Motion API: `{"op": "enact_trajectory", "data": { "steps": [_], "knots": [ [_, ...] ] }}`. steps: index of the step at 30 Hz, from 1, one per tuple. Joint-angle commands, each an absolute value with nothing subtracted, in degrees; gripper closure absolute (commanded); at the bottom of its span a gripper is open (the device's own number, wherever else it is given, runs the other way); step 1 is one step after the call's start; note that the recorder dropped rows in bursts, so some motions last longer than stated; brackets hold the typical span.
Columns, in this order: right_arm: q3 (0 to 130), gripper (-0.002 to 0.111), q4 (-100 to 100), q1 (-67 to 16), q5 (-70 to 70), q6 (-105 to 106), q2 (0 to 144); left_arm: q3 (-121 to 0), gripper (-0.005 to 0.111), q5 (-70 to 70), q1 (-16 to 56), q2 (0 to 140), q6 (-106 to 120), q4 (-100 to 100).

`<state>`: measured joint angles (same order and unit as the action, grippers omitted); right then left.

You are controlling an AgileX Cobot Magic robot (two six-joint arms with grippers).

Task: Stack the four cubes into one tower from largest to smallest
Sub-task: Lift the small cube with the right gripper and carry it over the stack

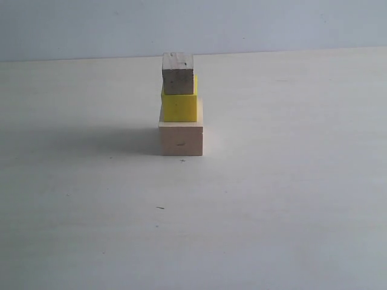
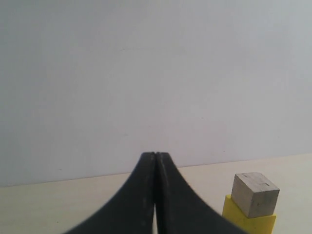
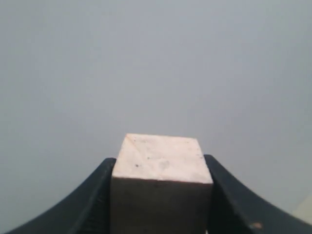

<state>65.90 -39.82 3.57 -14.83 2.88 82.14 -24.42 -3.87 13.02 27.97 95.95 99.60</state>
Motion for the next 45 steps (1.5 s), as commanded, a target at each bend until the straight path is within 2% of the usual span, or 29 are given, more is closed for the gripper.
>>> {"op": "enact_trajectory", "data": {
  "steps": [1,5,9,13,18,23,32,39,45],
  "knots": [
    [68.07,0.108,-6.18,1.97,-14.94,-7.09,81.69,-24.15,0.107,-3.83,13.3,27.64,95.7,99.95],
    [68.42,0.108,24.25,-0.9,-15.7,-16.72,81.32,-24.15,0.107,-3.83,13.3,27.64,95.7,99.95],
    [68.42,0.108,48.77,-4.43,-17.86,-38.63,81.32,-24.15,0.107,-3.83,13.3,27.64,95.7,99.95],
    [68.42,0.108,71.5,-4.95,-34.7,-57.11,83.89,-24.15,0.107,-3.83,13.3,27.64,95.7,99.95],
    [68.42,0.108,75.97,-4.95,-43.59,-63.1,89.29,-24.15,0.107,-3.83,13.3,27.64,95.7,99.95],
    [68.42,0.108,77.35,-4.95,-55.27,-55.8,93.44,-24.15,0.107,-3.74,13.3,27.64,95.7,99.95],
    [68.42,0.108,79.35,-4.95,-65.58,-52.8,100.04,-24.15,0.107,-4.15,13.3,27.64,95.81,99.95],
    [68.85,0.108,74.32,-4.95,-69.96,-50.06,105.15,-24.15,0.107,-4.15,13.3,27.64,97.67,99.95],
    [74.35,0.108,79.48,-4.95,-69.96,-53.26,110.63,-24.15,0.107,-3.91,13.3,27.75,98.62,99.95]
  ]
}}
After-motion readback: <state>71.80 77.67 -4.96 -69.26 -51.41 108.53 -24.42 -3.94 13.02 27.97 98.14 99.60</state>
